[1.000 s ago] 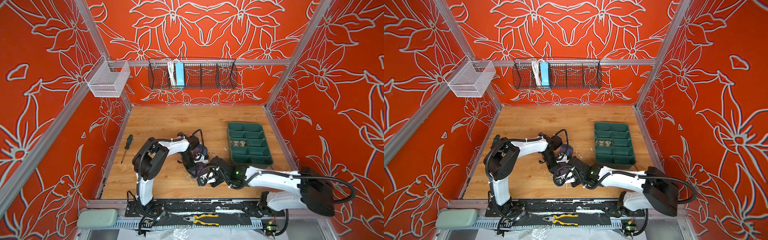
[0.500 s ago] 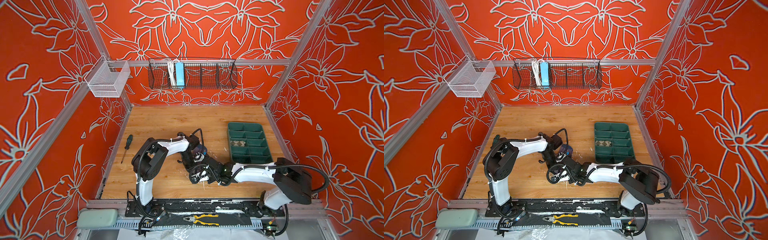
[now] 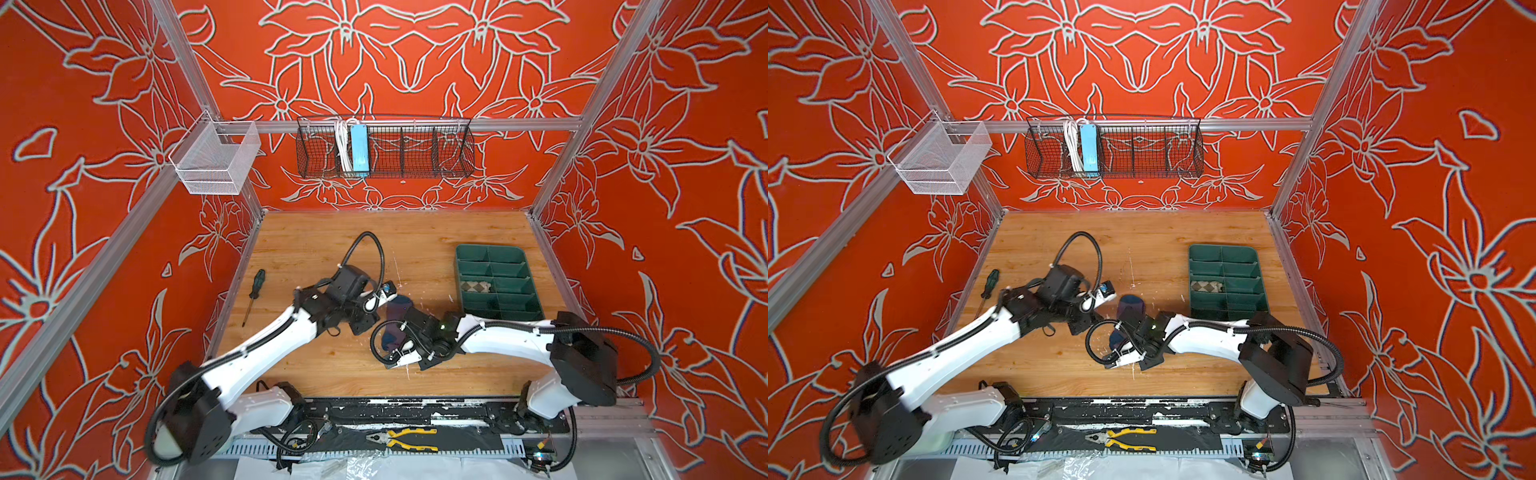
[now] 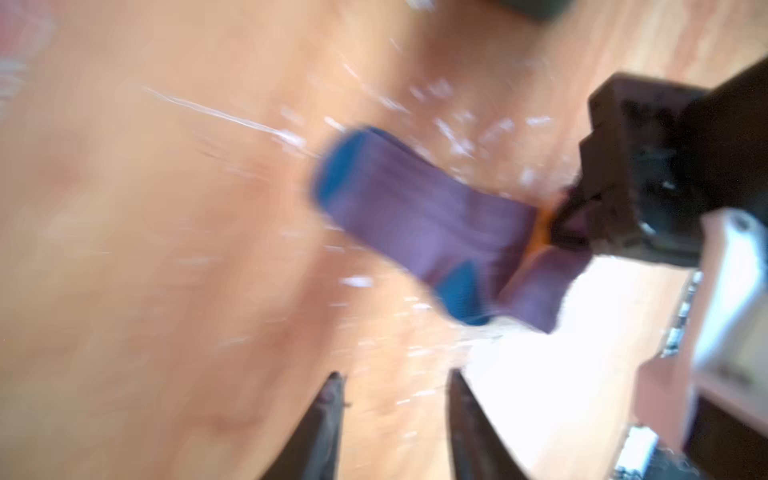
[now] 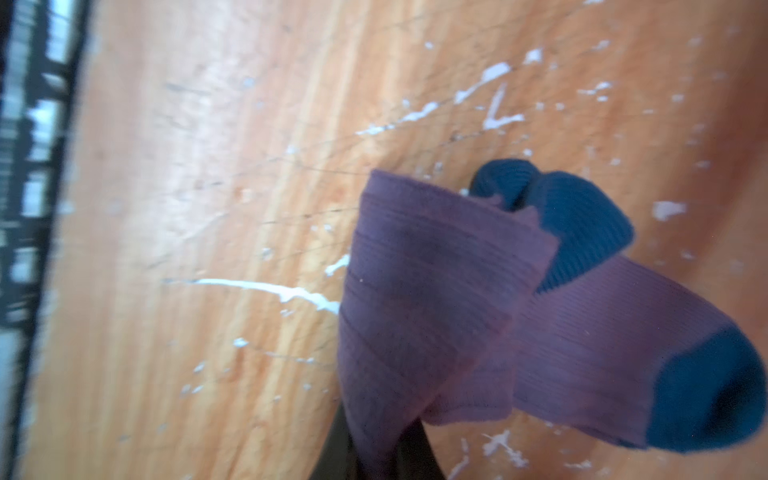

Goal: Roll the socks

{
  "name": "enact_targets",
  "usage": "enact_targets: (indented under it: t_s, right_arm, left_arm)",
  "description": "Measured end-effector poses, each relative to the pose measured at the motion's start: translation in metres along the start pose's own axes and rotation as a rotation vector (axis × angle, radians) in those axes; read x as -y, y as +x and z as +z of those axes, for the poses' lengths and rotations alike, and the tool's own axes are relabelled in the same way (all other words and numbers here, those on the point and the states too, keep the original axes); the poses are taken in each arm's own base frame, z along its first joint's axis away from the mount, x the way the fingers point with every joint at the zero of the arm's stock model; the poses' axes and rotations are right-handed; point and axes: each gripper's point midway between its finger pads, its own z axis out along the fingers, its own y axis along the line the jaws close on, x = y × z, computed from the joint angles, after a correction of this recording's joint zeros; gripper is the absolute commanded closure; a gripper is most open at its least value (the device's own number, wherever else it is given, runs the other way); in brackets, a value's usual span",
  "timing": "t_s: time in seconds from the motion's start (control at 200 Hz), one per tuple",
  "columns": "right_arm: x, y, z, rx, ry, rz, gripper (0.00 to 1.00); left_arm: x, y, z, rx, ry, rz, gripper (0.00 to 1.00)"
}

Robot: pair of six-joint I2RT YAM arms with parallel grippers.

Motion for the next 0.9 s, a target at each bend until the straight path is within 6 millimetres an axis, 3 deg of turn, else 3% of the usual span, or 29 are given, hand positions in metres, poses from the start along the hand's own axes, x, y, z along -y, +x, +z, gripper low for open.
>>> enact_targets:
  t_s: [0.125,0.245,0.315,0.375,0.47,0.575,0.636,0.726,0.821,0.901]
  right_arm:
    - [-0.004,-0.004,0.002,-0.004,-0.106,0.023,1.00]
    - [-0.004,-0.007,0.006,-0.012,-0.205,0.059,1.00]
    - [0.000,-0.009,0.007,-0.005,-0.256,0.090,1.00]
    - [0.002,-0.009,0.009,0.003,-0.296,0.117,1.00]
    - [0.006,-0.007,0.011,0.016,-0.362,0.170,1.00]
    - [0.009,-0.005,0.014,0.027,-0.438,0.229,1.00]
    - [0.009,-0.005,0.015,0.030,-0.480,0.257,1.00]
    - [0.009,-0.006,0.015,0.032,-0.525,0.286,1.00]
    - [0.009,-0.005,0.015,0.039,-0.545,0.303,1.00]
    - [0.010,-0.004,0.014,0.044,-0.549,0.310,1.00]
  left_arm:
    - [-0.013,-0.013,-0.065,0.199,-0.169,0.073,0.47]
    - [-0.004,-0.025,-0.115,0.363,-0.208,0.169,0.45]
    - [0.003,-0.028,-0.130,0.405,-0.196,0.211,0.44]
    - [0.009,-0.029,-0.132,0.409,-0.171,0.238,0.44]
    - [0.028,-0.025,-0.119,0.377,-0.085,0.293,0.44]
    - [0.071,-0.016,-0.086,0.297,0.067,0.421,0.44]
    - [0.104,-0.003,-0.060,0.224,0.152,0.527,0.43]
    - [0.136,0.028,-0.022,0.102,0.204,0.645,0.43]
    - [0.149,0.056,0.012,0.000,0.199,0.699,0.44]
    - [0.152,0.067,0.037,-0.056,0.169,0.709,0.45]
